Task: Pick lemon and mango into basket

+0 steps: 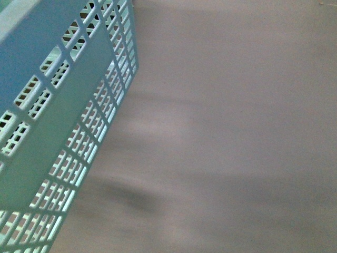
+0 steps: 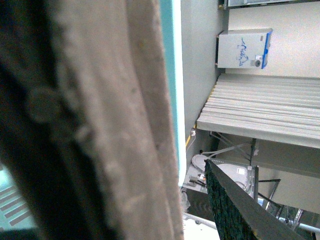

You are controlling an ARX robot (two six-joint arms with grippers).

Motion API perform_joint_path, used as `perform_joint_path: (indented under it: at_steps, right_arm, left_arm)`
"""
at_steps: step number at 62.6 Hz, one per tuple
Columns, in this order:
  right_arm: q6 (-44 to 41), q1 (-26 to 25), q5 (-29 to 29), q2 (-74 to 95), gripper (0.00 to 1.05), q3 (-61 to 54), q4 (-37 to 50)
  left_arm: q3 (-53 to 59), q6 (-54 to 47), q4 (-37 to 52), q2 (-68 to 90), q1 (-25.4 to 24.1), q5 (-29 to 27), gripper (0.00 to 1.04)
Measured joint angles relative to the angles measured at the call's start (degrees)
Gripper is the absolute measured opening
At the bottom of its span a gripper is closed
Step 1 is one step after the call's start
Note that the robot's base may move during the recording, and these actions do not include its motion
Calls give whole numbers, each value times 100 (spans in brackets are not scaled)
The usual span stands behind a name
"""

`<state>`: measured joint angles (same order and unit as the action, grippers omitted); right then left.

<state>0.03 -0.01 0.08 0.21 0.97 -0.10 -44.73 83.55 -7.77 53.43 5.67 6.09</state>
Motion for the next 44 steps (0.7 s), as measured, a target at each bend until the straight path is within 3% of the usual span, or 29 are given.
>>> perform_joint_path:
  at_steps: [44]
  right_arm:
    - [0, 0, 0, 0, 96, 0, 0]
  left_arm:
    - [-59, -459, -275, -192, -44, 96, 29]
